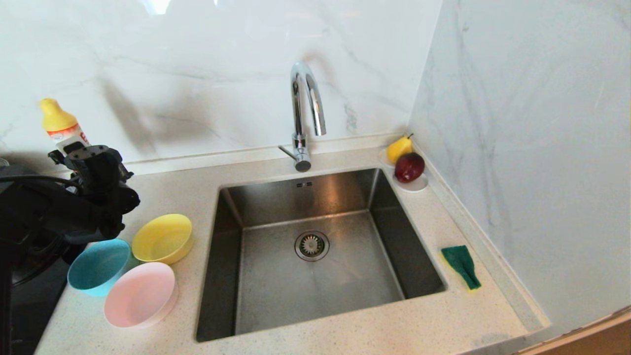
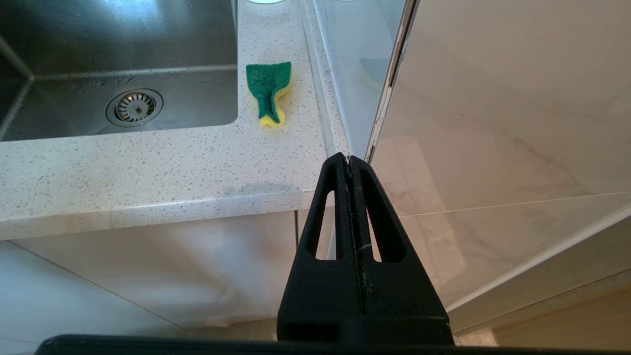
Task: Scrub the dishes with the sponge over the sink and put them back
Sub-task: Place the dish soap on the table
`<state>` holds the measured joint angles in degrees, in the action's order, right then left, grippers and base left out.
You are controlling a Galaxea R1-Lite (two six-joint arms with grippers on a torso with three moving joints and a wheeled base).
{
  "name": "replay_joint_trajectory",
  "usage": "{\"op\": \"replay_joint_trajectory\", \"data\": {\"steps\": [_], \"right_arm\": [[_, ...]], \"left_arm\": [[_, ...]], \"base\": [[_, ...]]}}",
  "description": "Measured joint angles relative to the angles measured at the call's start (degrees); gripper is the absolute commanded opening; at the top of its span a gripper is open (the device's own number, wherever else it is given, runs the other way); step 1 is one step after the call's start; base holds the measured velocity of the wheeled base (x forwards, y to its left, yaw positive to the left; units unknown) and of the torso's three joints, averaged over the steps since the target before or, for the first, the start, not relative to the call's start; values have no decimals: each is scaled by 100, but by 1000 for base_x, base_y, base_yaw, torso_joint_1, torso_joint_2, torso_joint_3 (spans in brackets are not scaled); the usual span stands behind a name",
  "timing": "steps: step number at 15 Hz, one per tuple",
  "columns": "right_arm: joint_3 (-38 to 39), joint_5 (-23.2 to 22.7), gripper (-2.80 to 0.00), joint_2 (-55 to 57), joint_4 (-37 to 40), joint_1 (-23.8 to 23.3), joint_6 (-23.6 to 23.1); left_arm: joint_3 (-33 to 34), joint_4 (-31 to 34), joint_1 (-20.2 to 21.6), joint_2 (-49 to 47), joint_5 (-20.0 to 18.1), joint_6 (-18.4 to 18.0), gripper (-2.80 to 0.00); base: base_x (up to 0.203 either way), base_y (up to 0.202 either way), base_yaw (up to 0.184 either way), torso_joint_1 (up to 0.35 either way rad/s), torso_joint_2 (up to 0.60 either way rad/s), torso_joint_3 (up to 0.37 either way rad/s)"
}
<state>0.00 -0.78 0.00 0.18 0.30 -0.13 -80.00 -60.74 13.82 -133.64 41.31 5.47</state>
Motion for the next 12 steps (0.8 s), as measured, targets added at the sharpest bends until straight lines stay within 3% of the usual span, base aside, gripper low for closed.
{"op": "replay_joint_trajectory", "data": {"steps": [3, 12], "right_arm": [[0, -1, -280, 0, 0, 0, 2], [0, -4, -280, 0, -2, 0, 1]], "left_arm": [[-98, 35, -13, -227, -5, 220, -280], [-265, -18, -77, -619, 11, 232, -280]], "base": [[0, 0, 0, 0, 0, 0], [0, 0, 0, 0, 0, 0]]}}
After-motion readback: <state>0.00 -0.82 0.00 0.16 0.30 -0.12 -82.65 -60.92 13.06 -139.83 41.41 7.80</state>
